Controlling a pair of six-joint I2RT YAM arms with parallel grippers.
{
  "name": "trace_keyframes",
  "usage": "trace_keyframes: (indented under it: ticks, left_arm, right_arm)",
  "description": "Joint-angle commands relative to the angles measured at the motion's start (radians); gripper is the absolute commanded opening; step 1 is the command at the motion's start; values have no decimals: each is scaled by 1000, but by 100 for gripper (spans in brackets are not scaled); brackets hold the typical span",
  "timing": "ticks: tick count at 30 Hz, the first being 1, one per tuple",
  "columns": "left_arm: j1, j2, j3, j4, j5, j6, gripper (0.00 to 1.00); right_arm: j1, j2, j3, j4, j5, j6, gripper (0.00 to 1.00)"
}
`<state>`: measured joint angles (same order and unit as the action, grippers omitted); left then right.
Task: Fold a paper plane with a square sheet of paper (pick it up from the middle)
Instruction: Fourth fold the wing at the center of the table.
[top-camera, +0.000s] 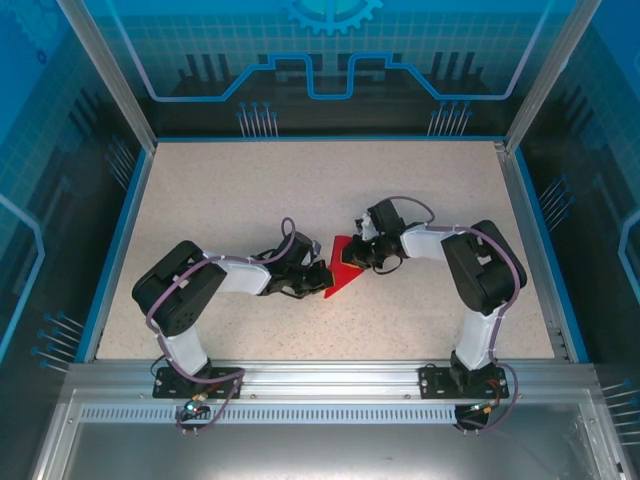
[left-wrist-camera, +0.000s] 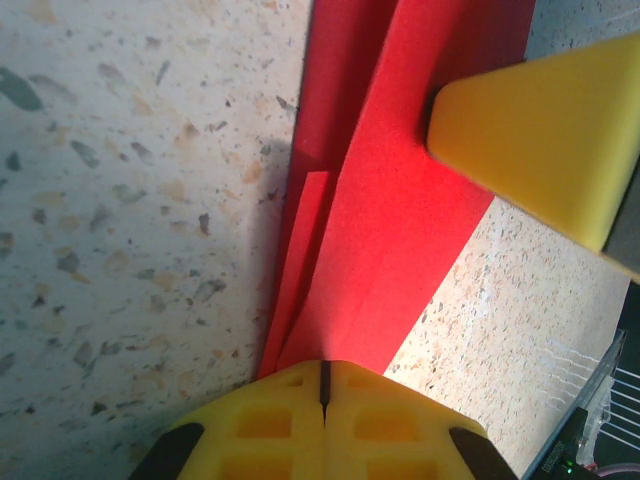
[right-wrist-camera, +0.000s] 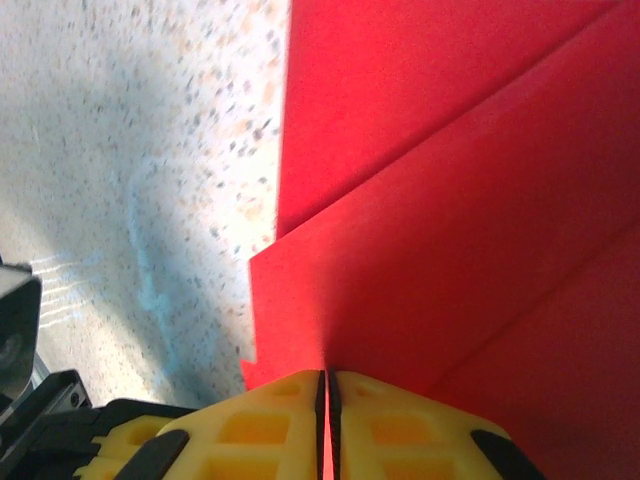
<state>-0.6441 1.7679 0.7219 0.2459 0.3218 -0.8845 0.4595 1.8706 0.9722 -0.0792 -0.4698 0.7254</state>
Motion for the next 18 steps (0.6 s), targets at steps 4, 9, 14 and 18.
trace_keyframes:
  ticks: [4,9,14,18]
  left_arm:
    - [1,66,-56,-224,-48,13,0]
    - [2,64,-65,-226,-49,19,0]
    - [1,62,-73,-225,-56,20,0]
    - [3,61,-71,-224,-56,20,0]
  right_arm:
    - [36,15,38,-30,27,-12,12]
    - [-9,72,47,-13,58,-18,11]
    - [-72,98,88,-29,61,-46,12]
    - [-113,115,120,-33,55,-47,12]
